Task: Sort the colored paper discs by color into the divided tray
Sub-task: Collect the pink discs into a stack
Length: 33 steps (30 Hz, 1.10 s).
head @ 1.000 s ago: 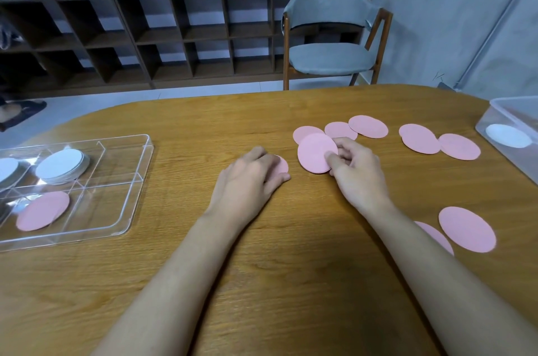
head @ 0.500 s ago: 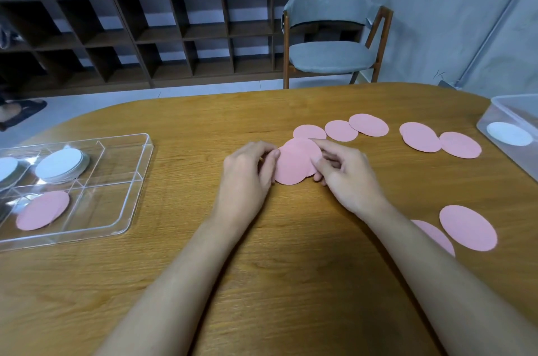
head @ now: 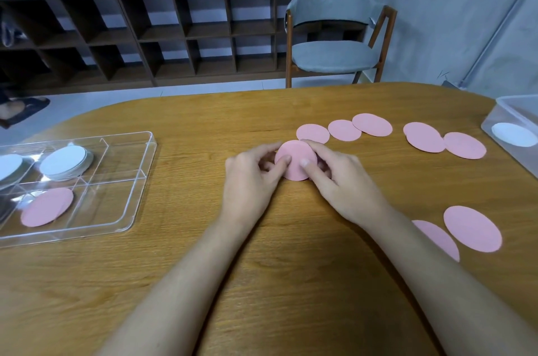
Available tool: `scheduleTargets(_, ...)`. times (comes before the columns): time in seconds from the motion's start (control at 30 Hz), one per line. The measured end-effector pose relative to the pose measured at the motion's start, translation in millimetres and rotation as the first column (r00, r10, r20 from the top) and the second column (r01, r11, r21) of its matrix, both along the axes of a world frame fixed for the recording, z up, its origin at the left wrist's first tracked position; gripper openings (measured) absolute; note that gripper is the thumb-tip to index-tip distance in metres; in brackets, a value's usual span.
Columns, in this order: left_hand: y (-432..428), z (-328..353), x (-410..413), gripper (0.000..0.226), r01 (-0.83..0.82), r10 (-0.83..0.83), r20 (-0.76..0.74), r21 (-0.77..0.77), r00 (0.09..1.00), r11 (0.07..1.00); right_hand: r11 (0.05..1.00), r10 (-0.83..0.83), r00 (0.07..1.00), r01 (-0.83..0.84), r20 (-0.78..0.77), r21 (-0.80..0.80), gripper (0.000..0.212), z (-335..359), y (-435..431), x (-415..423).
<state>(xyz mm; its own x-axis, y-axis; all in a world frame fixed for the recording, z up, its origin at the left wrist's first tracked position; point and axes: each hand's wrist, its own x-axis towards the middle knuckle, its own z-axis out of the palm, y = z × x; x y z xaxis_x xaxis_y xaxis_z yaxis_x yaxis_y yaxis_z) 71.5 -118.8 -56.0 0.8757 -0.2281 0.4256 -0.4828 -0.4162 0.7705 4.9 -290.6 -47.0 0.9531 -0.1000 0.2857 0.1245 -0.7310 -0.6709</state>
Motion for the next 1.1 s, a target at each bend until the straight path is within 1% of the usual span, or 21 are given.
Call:
scheduleTargets(0.07, 1, -1, 0, 0.027, 0.007, -0.008, 0.037, 0.014, 0.999, 1.0, 1.0, -0.004, 1.0, 0.004, 0.013, -0.03, 0.03, -2, -1, 0)
scheduleTargets(0.17, 3, 1, -1, 0.025, 0.029, -0.04, 0.133, 0.082, 0.99, 0.996, 0.999, -0.024, 0.999, 0.026, 0.04, -0.03, 0.023, -4, -3, -1)
scheduleTargets(0.3, 8, -4, 1, 0.032, 0.08, -0.103, 0.167, 0.139, 0.981, 0.987, 0.998, -0.04, 0.997, 0.043, 0.065, -0.041, 0.029, -2, 0, -7)
scheduleTargets(0.37, 7, -7, -2, 0.042, 0.091, -0.123, 0.141, 0.211, 0.982, 0.973, 0.998, -0.045, 0.997, 0.048, 0.059, -0.039, 0.028, 0, -1, -10)
scheduleTargets(0.43, 3, -10, -7, 0.055, 0.13, -0.162, 0.076, 0.316, 0.984, 0.94, 0.997, -0.072, 0.997, 0.073, 0.035, -0.028, 0.026, 2, -6, -11)
scheduleTargets(0.5, 1, -13, -7, 0.064, 0.16, -0.188, 0.037, 0.385, 0.981, 0.909, 0.994, -0.105, 0.995, 0.105, 0.003, -0.024, 0.025, 6, -14, -15)
scheduleTargets(0.67, 1, -17, 3, 0.057, 0.17, -0.2, 0.021, 0.449, 0.98, 0.877, 0.989, -0.15, 0.988, 0.149, -0.044, -0.019, 0.029, 14, -46, -29)
scheduleTargets(0.8, -11, -15, 8, 0.053, 0.157, -0.203, 0.039, 0.499, 0.978, 0.853, 0.985, -0.172, 0.983, 0.17, -0.057, -0.028, 0.032, 13, -71, -37)
scheduleTargets(0.97, -41, -11, 20, 0.058, 0.155, -0.184, 0.005, 0.517, 0.983, 0.842, 0.979, -0.202, 0.977, 0.199, -0.062, -0.05, 0.038, 10, -95, -36)
scheduleTargets(1.1, -71, -4, 29, 0.063, 0.134, -0.14, -0.026, 0.511, 0.99, 0.849, 0.975, -0.22, 0.973, 0.218, -0.071, -0.034, 0.042, 6, -104, -35)
